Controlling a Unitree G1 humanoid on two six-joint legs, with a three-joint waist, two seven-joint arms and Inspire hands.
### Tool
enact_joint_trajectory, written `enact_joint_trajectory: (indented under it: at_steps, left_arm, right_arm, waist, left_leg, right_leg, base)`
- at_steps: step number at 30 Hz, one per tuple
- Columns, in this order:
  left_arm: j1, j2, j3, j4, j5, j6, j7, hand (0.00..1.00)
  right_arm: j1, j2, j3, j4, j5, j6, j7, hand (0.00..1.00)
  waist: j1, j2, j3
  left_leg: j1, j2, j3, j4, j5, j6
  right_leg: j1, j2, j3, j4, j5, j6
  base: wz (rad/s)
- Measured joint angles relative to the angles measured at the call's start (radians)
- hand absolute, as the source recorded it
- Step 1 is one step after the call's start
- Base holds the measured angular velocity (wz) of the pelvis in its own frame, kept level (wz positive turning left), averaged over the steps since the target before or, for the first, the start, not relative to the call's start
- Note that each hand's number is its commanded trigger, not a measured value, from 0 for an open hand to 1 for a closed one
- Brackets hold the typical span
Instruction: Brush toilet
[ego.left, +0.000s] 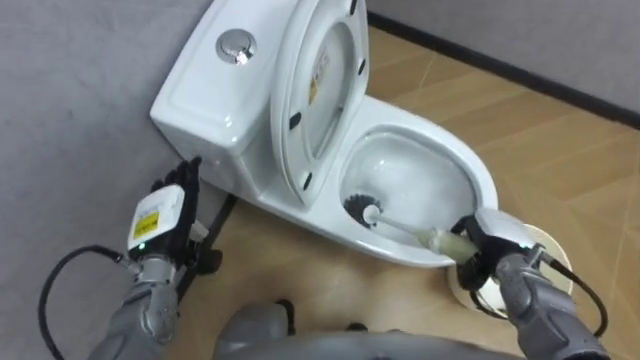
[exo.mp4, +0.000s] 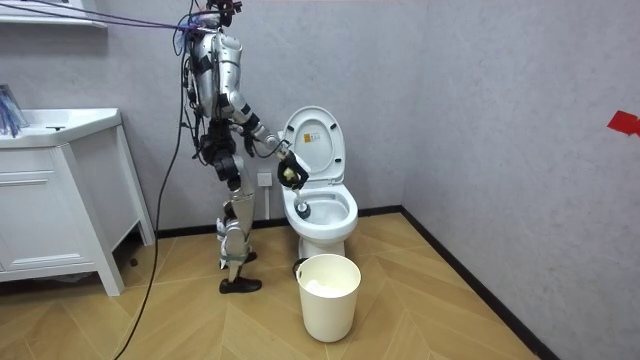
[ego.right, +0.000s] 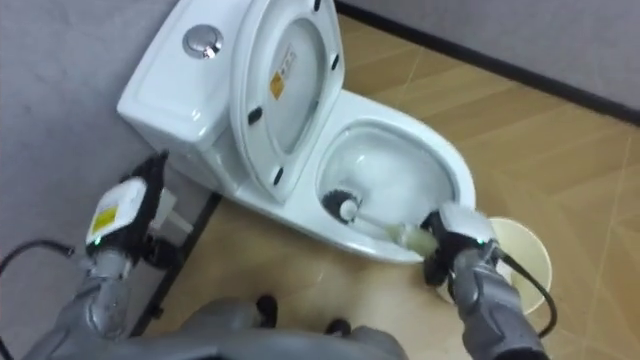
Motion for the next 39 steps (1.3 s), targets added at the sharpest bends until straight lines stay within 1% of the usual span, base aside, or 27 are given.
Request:
enact_joint_trajectory:
  at_steps: [1, 2, 4, 5, 7, 8, 9, 10, 11, 12, 14, 16, 17, 18, 20, 22, 23, 25, 27, 28, 30, 31, 33, 34, 36, 37, 39]
  left_arm:
    - [0.024, -0.009, 0.021, 0.0, -0.003, 0.0, 0.0, 0.0]
    - [0.032, -0.012, 0.03, 0.0, -0.015, 0.0, 0.001, 0.0]
    - [0.072, -0.016, 0.054, 0.011, -0.072, 0.0, 0.001, 0.0]
    - [0.081, -0.018, 0.06, 0.02, -0.078, 0.0, 0.001, 0.0]
    - [0.088, -0.038, 0.095, 0.117, -0.089, 0.004, -0.001, 0.0]
    - [0.089, -0.046, 0.103, 0.147, -0.099, 0.01, -0.003, 0.0]
    - [0.094, -0.057, 0.117, 0.19, -0.123, 0.025, -0.017, 0.0]
    - [0.1, -0.066, 0.13, 0.212, -0.157, 0.045, -0.035, 0.0]
    - [0.105, -0.072, 0.137, 0.222, -0.168, 0.051, -0.046, 0.0]
    - [0.11, -0.087, 0.149, 0.25, -0.187, 0.06, -0.065, 0.0]
    - [0.107, -0.098, 0.151, 0.294, -0.214, 0.072, -0.091, 0.0]
    - [0.077, -0.11, 0.155, 0.394, -0.258, 0.083, -0.12, 0.0]
    - [0.069, -0.115, 0.162, 0.414, -0.271, 0.089, -0.129, 0.0]
    - [0.058, -0.128, 0.184, 0.443, -0.279, 0.101, -0.14, 0.0]
    - [0.057, -0.133, 0.198, 0.461, -0.31, 0.117, -0.15, 0.0]
    - [0.041, -0.134, 0.221, 0.501, -0.34, 0.124, -0.157, 0.0]
    - [0.039, -0.135, 0.229, 0.511, -0.344, 0.125, -0.157, 0.0]
    - [0.021, -0.137, 0.234, 0.556, -0.369, 0.137, -0.157, 0.0]
    - [0.018, -0.14, 0.235, 0.569, -0.381, 0.137, -0.158, 0.0]
    - [0.014, -0.142, 0.242, 0.57, -0.381, 0.136, -0.158, 0.0]
    - [0.013, -0.151, 0.273, 0.58, -0.38, 0.136, -0.157, 0.0]
    - [-0.002, -0.153, 0.281, 0.586, -0.38, 0.136, -0.156, 0.0]
    - [-0.02, -0.158, 0.29, 0.584, -0.379, 0.134, -0.153, 0.0]
    - [-0.027, -0.158, 0.29, 0.579, -0.378, 0.132, -0.153, 0.0]
    - [-0.044, -0.158, 0.29, 0.578, -0.379, 0.125, -0.153, 0.0]
    - [-0.053, -0.16, 0.29, 0.578, -0.379, 0.117, -0.153, 0.0]
    - [-0.059, -0.163, 0.291, 0.579, -0.379, 0.108, -0.152, 0.0]
  right_arm:
    - [0.007, 0.005, -0.009, 0.0, 0.016, -0.001, 0.0, 1.0]
    - [0.01, 0.007, -0.014, 0.0, 0.025, -0.001, 0.0, 1.0]
    - [0.024, 0.015, -0.033, 0.003, 0.07, -0.012, 0.0, 1.0]
    - [0.028, 0.02, -0.038, 0.003, 0.081, -0.012, 0.0, 1.0]
    - [0.039, 0.037, -0.048, 0.007, 0.135, -0.011, 0.001, 1.0]
    - [0.044, 0.041, -0.048, 0.007, 0.15, -0.011, 0.0, 1.0]
    - [0.054, 0.048, -0.052, 0.006, 0.176, -0.011, 0.0, 1.0]
    - [0.056, 0.051, -0.056, 0.007, 0.199, -0.011, 0.004, 1.0]
    - [0.057, 0.052, -0.06, 0.007, 0.21, -0.011, 0.004, 1.0]
    - [0.056, 0.055, -0.067, 0.009, 0.233, -0.011, 0.004, 1.0]
    - [0.054, 0.06, -0.067, 0.015, 0.261, -0.011, 0.003, 1.0]
    - [0.043, 0.072, -0.068, 0.077, 0.33, -0.022, -0.007, 1.0]
    - [0.044, 0.073, -0.068, 0.092, 0.352, -0.023, -0.01, 1.0]
    - [0.05, 0.074, -0.069, 0.103, 0.387, -0.023, -0.012, 1.0]
    - [0.056, 0.074, -0.071, 0.104, 0.438, -0.024, -0.018, 1.0]
    - [0.048, 0.08, -0.101, 0.136, 0.527, -0.052, -0.034, 1.0]
    - [0.045, 0.086, -0.116, 0.146, 0.549, -0.057, -0.037, 1.0]
    - [0.043, 0.108, -0.17, 0.174, 0.619, -0.082, -0.08, 1.0]
    - [0.048, 0.114, -0.19, 0.18, 0.682, -0.092, -0.113, 1.0]
    - [0.052, 0.118, -0.197, 0.186, 0.714, -0.1, -0.134, 1.0]
    - [0.057, 0.12, -0.198, 0.2, 0.736, -0.113, -0.155, 1.0]
    - [0.061, 0.125, -0.209, 0.206, 0.738, -0.115, -0.166, 1.0]
    - [0.068, 0.139, -0.229, 0.21, 0.748, -0.118, -0.188, 1.0]
    - [0.072, 0.145, -0.234, 0.215, 0.77, -0.123, -0.201, 1.0]
    - [0.078, 0.15, -0.234, 0.223, 0.81, -0.134, -0.219, 1.0]
    - [0.078, 0.152, -0.234, 0.235, 0.829, -0.14, -0.225, 1.0]
    - [0.078, 0.155, -0.234, 0.247, 0.837, -0.142, -0.23, 1.0]
  waist:
    - [0.001, 0.001, 0.0002]
    - [0.001, 0.001, 0.0004]
    - [0.002, 0.0, 0.0002]
    - [0.002, 0.0, 0.0001]
    - [0.006, -0.001, 0.0003]
    - [0.004, -0.002, 0.0005]
    - [0.004, -0.008, -0.003]
    - [0.005, -0.013, -0.0033]
    - [0.005, -0.014, -0.003]
    - [0.006, -0.016, -0.0024]
    - [0.002, -0.02, -0.0015]
    - [-0.001, -0.02, -0.0007]
    - [-0.001, -0.022, -0.0019]
    - [-0.003, -0.019, -0.0001]
    - [-0.008, -0.013, 0.0024]
    - [-0.023, -0.01, 0.0033]
    - [-0.028, -0.009, 0.0034]
    - [-0.044, 0.002, 0.0031]
    - [-0.066, 0.009, 0.001]
    - [-0.071, 0.011, 0.0017]
    - [-0.09, 0.009, 0.0022]
    - [-0.103, 0.013, 0.0026]
    - [-0.115, 0.014, 0.0021]
    - [-0.132, 0.014, 0.0008]
    - [-0.152, 0.014, 0.0004]
    - [-0.16, 0.014, 0.0002]
    - [-0.162, 0.014, 0.0001]
  left_leg:
    - [0.016, -0.002, 0.0, -0.007, 0.0, 0.0]
    - [0.024, -0.002, 0.0, -0.01, 0.0, 0.0]
    - [0.056, -0.004, 0.001, -0.03, -0.001, -0.001]
    - [0.061, -0.004, 0.001, -0.034, -0.001, -0.001]
    - [0.087, -0.005, 0.003, -0.041, -0.001, -0.001]
    - [0.095, -0.005, 0.003, -0.044, -0.001, -0.001]
    - [0.105, -0.007, 0.005, -0.044, -0.001, -0.001]
    - [0.111, -0.007, 0.009, -0.044, -0.001, -0.001]
    - [0.112, -0.006, 0.012, -0.044, -0.001, -0.001]
    - [0.116, -0.006, 0.02, -0.044, -0.001, -0.002]
    - [0.123, -0.006, 0.026, -0.046, -0.002, -0.002]
    - [0.143, -0.006, 0.031, -0.056, -0.002, -0.003]
    - [0.147, -0.006, 0.031, -0.058, -0.004, -0.003]
    - [0.155, -0.006, 0.032, -0.06, -0.007, -0.003]
    - [0.162, -0.002, 0.04, -0.06, -0.013, -0.003]
    - [0.171, -0.002, 0.047, -0.063, -0.015, -0.004]
    - [0.175, -0.002, 0.048, -0.064, -0.015, -0.004]
    - [0.185, 0.0, 0.061, -0.065, -0.023, -0.002]
    - [0.197, 0.0, 0.067, -0.07, -0.027, 0.0]
    - [0.208, 0.001, 0.086, -0.073, -0.027, 0.0]
    - [0.219, 0.001, 0.095, -0.078, -0.027, 0.0]
    - [0.223, 0.001, 0.104, -0.078, -0.027, 0.0]
    - [0.226, 0.001, 0.114, -0.079, -0.027, 0.001]
    - [0.229, 0.001, 0.114, -0.079, -0.027, 0.001]
    - [0.232, 0.0, 0.117, -0.079, -0.027, 0.001]
    - [0.235, 0.002, 0.129, -0.08, -0.027, 0.001]
    - [0.246, 0.005, 0.146, -0.084, -0.027, 0.001]
  right_leg:
    - [0.014, 0.0, 0.0, -0.004, -0.002, 0.003]
    - [0.023, 0.0, 0.0, -0.009, -0.003, 0.004]
    - [0.049, 0.001, 0.003, -0.024, -0.007, 0.005]
    - [0.055, 0.002, 0.003, -0.029, -0.008, 0.005]
    - [0.083, 0.003, 0.004, -0.038, -0.009, 0.005]
    - [0.09, 0.003, 0.004, -0.041, -0.009, 0.005]
    - [0.097, 0.003, 0.006, -0.052, -0.009, 0.006]
    - [0.102, 0.003, 0.012, -0.054, -0.01, 0.006]
    - [0.103, 0.003, 0.015, -0.054, -0.01, 0.006]
    - [0.106, 0.003, 0.02, -0.054, -0.011, 0.006]
    - [0.111, 0.003, 0.03, -0.054, -0.012, 0.006]
    - [0.129, 0.004, 0.036, -0.061, -0.012, 0.007]
    - [0.134, 0.005, 0.038, -0.064, -0.012, 0.007]
    - [0.14, 0.007, 0.046, -0.066, -0.012, 0.007]
    - [0.143, 0.009, 0.057, -0.067, -0.012, 0.008]
    - [0.145, 0.009, 0.063, -0.067, -0.013, 0.009]
    - [0.146, 0.009, 0.067, -0.066, -0.013, 0.01]
    - [0.149, 0.011, 0.085, -0.065, -0.015, 0.013]
    - [0.152, 0.012, 0.098, -0.06, -0.016, 0.015]
    - [0.153, 0.011, 0.119, -0.053, -0.017, 0.015]
    - [0.156, 0.012, 0.141, -0.051, -0.017, 0.016]
    - [0.156, 0.011, 0.149, -0.051, -0.017, 0.017]
    - [0.153, 0.012, 0.164, -0.048, -0.017, 0.018]
    - [0.153, 0.012, 0.171, -0.046, -0.017, 0.018]
    - [0.155, 0.012, 0.175, -0.046, -0.017, 0.018]
    - [0.151, 0.014, 0.193, -0.042, -0.017, 0.018]
    - [0.149, 0.018, 0.22, -0.032, -0.016, 0.017]
  base:
    - [0.0]
    - [0.03]
    - [0.0]
    - [0.0]
    - [-0.02]
    - [-0.05]
    - [-0.08]
    - [-0.09]
    - [-0.12]
    - [-0.1]
    - [-0.08]
    - [0.0]
    - [0.0]
    - [-0.05]
    - [-0.1]
    - [-0.07]
    - [-0.09]
    - [-0.13]
    - [-0.21]
    - [-0.31]
    - [-0.28]
    - [-0.18]
    - [-0.19]
    - [-0.18]
    - [-0.1]
    - [-0.17]
    - [-0.34]
